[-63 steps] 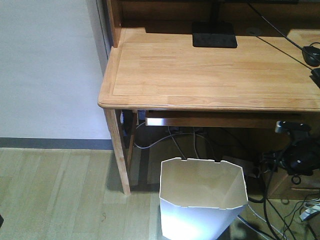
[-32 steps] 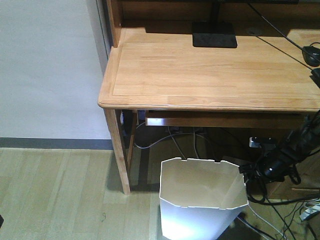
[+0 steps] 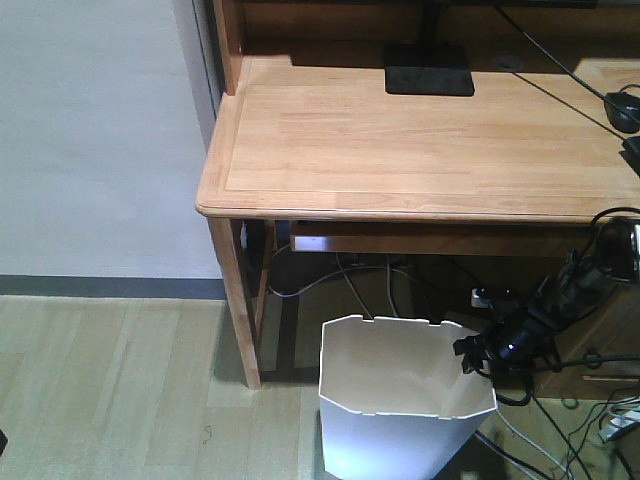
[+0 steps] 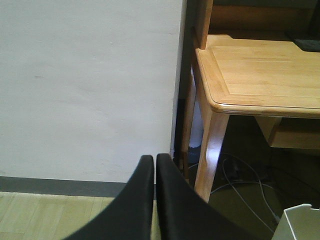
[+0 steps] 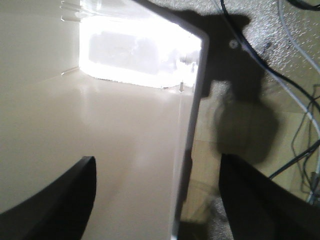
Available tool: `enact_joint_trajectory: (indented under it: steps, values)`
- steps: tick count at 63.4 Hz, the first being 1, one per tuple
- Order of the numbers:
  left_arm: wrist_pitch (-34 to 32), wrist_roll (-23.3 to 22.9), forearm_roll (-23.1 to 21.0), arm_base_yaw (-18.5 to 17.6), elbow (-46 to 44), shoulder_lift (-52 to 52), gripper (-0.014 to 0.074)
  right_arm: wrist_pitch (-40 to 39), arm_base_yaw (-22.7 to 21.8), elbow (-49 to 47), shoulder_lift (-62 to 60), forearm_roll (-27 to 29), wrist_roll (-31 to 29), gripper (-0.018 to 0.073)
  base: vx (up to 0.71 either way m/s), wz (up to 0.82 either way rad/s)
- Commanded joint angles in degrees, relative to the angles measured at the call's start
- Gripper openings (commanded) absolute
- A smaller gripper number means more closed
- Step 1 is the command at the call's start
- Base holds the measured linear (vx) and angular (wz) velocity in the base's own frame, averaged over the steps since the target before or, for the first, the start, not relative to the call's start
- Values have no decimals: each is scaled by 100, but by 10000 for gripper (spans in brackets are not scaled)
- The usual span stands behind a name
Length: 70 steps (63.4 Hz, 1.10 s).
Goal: Move trash bin to bedside with robot
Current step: 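Close the right gripper on the bin rim and pull it out from under the desk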
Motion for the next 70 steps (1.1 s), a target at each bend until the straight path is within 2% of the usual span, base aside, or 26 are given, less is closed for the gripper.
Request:
enact_joint_trajectory:
  steps: [1, 13, 20, 26, 35, 44, 56, 59, 65, 70]
  values:
    - [-418, -25, -13, -5, 19, 102, -6, 301, -18, -449, -38, 57, -45, 501, 0, 0]
    - [-418, -25, -13, -5, 19, 102, -6, 618, -18, -1008, 463, 123, -39, 493, 0, 0]
    - [-418, -25, -13, -5, 19, 102, -6, 810, -18, -1285, 685, 123, 33, 438, 0, 0]
    - [-418, -25, -13, -5, 19, 102, -6, 1006, -18, -1472, 807, 123, 173, 306, 0, 0]
    - [-418, -25, -13, -5, 19, 102, -6, 1105, -18, -1564, 810, 231, 238, -16, 0, 0]
    - [-418, -25, -13, -5, 19, 102, -6, 1202, -120, -1538, 681, 651, 20, -11, 0, 0]
    - [-418, -25, -13, -5, 19, 102, -6, 2039, -301, -1526, 454, 1616, -1300, -6, 0, 0]
    - [-418, -25, -13, -5, 19, 102, -6, 2284, -337, -1526, 410, 1801, -1472, -5, 0, 0]
    - [-418, -25, -13, -5, 19, 102, -6, 2735, -434, -1460, 272, 1917, -1527, -4, 0, 0]
    - [-418, -25, -13, -5, 19, 102, -6, 2639, -485, -1075, -33, 1948, -1555, -4, 0, 0]
